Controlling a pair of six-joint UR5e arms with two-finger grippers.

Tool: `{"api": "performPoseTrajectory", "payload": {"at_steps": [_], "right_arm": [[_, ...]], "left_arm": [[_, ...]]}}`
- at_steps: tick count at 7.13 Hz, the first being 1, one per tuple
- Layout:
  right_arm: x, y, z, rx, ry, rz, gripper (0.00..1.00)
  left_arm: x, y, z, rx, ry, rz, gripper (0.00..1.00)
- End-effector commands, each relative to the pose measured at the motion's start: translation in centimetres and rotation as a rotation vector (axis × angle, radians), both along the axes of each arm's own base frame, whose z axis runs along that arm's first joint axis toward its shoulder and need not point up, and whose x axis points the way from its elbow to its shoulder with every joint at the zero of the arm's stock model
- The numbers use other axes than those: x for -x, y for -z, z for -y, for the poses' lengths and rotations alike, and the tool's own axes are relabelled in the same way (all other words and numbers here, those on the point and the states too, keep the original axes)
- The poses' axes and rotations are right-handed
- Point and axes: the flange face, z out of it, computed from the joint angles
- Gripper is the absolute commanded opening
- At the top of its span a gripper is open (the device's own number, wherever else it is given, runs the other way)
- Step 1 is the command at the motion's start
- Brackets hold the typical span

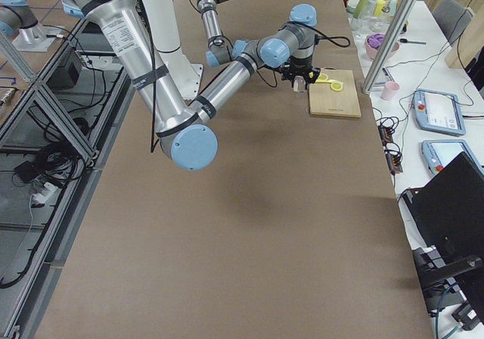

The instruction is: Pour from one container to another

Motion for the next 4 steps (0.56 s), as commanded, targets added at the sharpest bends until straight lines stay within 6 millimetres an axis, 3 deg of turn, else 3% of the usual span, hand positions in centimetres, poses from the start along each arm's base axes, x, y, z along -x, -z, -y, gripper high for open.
{"api": "performPoseTrajectory", "payload": {"at_steps": [1, 4], "right_arm": [[0.3, 2.2, 1.1, -0.001, -0.048, -0.004, 0.0], [0.5, 5.1, 1.3, -0.014, -0.073, 0.027, 0.0]], "left_arm": [[0.0, 0.0, 0.0, 0.0, -0.001, 0.0, 0.0], [0.0, 0.1, 0.0, 0.0, -0.001, -0.002, 0.0]]}}
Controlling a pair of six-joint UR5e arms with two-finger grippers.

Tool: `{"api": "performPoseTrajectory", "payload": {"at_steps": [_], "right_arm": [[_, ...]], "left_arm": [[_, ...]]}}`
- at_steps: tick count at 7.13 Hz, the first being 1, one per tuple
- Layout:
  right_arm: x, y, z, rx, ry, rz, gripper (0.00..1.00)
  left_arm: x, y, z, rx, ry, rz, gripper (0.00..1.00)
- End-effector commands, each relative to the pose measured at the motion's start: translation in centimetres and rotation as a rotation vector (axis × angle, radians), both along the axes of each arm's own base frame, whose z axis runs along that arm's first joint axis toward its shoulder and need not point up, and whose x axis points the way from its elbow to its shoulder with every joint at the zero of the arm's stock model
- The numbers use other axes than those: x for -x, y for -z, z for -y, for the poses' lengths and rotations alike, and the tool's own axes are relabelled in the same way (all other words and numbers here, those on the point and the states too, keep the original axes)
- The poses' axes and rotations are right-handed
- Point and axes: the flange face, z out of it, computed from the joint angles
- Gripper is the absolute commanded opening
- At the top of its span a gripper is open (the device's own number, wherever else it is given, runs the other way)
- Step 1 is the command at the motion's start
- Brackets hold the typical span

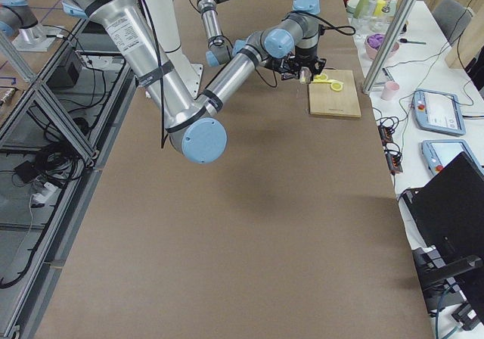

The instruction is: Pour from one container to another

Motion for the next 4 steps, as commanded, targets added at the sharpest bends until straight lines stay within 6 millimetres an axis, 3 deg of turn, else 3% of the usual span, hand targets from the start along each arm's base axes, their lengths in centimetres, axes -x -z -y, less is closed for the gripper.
{"api": "performPoseTrajectory", "payload": {"at_steps": [1, 2, 4], "right_arm": [[0.4, 2.0, 0.2, 0.025, -0.038, 0.031, 0.0], [0.5, 2.9, 0.3, 0.016, -0.038, 0.037, 0.0], [2.6, 4.4, 2.0, 0.022, -0.024, 0.032, 0.0]], "left_arm": [[0.0, 0.1, 0.0, 0.0, 0.0, -0.001, 0.0], [0.1, 0.2, 0.0, -0.002, 0.0, -0.004, 0.0], [0.1, 0.2, 0.0, -0.002, 0.0, -0.004, 0.0]]}}
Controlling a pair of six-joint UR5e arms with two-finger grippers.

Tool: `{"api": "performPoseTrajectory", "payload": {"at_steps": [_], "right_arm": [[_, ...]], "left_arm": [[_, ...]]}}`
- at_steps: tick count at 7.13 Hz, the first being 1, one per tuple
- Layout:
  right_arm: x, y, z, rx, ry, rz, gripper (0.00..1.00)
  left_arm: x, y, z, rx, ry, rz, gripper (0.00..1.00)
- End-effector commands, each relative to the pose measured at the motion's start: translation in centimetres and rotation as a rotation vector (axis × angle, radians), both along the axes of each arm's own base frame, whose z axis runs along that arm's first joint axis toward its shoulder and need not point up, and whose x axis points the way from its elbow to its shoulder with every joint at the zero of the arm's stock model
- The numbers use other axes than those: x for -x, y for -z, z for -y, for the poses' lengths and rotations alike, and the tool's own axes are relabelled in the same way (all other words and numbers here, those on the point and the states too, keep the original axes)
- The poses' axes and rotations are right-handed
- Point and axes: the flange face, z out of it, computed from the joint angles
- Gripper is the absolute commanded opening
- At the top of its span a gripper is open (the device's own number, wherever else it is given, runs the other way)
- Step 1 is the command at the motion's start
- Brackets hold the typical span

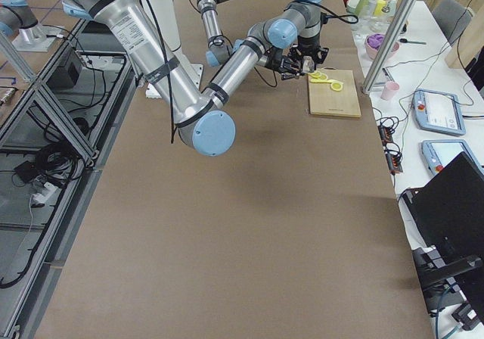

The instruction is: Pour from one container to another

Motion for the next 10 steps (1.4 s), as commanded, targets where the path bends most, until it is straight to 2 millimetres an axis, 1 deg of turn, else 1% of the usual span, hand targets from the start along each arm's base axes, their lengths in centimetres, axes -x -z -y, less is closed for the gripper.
{"api": "performPoseTrajectory", "payload": {"at_steps": [1, 2, 4, 5, 6, 8, 10], "right_arm": [[1.8, 0.9, 0.9, 0.005, 0.012, -0.007, 0.0], [2.1, 1.4, 1.0, 0.002, 0.012, -0.006, 0.0], [3.6, 1.9, 0.6, -0.016, 0.029, -0.016, 0.0], [3.9, 2.2, 0.4, -0.019, 0.036, -0.017, 0.0], [3.9, 2.1, 0.4, -0.01, 0.038, -0.025, 0.0], [5.1, 1.6, 0.1, -0.002, 0.056, -0.035, 0.0], [5.7, 1.1, 0.4, 0.006, 0.056, -0.049, 0.0]], "left_arm": [[0.0, 0.1, 0.0, -0.001, 0.0, -0.002, 0.0], [0.1, 0.1, 0.0, -0.001, 0.0, -0.003, 0.0], [0.1, 0.1, 0.0, -0.001, 0.0, -0.003, 0.0], [0.1, 0.0, 0.0, -0.001, 0.0, -0.002, 0.0], [0.1, 0.0, 0.0, -0.001, 0.0, -0.002, 0.0], [0.1, 0.0, 0.0, -0.001, 0.0, -0.002, 0.0], [0.0, 0.0, 0.0, 0.0, 0.0, -0.001, 0.0]]}}
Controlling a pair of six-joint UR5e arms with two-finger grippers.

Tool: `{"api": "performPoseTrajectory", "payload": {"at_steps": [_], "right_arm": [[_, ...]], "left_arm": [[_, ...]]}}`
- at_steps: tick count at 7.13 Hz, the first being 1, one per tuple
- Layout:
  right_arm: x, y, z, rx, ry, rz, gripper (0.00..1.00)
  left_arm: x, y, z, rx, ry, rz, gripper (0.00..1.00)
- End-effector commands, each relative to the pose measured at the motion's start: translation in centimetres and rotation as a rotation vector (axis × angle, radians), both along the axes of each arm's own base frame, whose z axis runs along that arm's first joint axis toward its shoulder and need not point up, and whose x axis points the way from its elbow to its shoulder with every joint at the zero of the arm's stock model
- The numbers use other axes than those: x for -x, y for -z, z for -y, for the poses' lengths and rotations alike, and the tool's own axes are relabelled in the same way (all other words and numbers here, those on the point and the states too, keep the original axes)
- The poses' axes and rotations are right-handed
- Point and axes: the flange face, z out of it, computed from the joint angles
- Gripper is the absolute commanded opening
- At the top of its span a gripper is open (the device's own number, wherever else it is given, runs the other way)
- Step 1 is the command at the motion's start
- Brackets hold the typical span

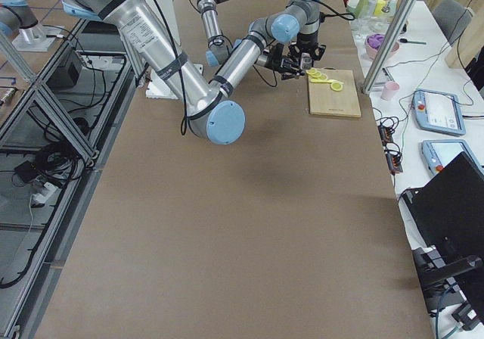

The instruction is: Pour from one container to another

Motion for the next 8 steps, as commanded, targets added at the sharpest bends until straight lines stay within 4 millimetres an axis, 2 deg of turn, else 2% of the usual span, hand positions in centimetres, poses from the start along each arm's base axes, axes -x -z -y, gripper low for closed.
{"api": "performPoseTrajectory", "payload": {"at_steps": [1, 2, 3, 8], "right_arm": [[0.6, 0.2, 0.7, 0.006, 0.011, -0.026, 0.0], [0.8, 1.3, 1.1, -0.006, 0.022, -0.06, 0.0], [0.8, 1.3, 1.1, -0.011, 0.026, -0.067, 0.0], [1.5, 0.4, 0.7, -0.001, 0.041, -0.076, 0.0]], "left_arm": [[0.0, 0.0, 0.0, 0.0, 0.0, 0.001, 0.0], [0.0, 0.0, 0.0, 0.0, 0.0, 0.001, 0.0], [0.0, 0.0, 0.0, 0.0, 0.0, 0.001, 0.0], [0.0, 0.2, 0.0, -0.001, 0.0, -0.004, 0.0]]}}
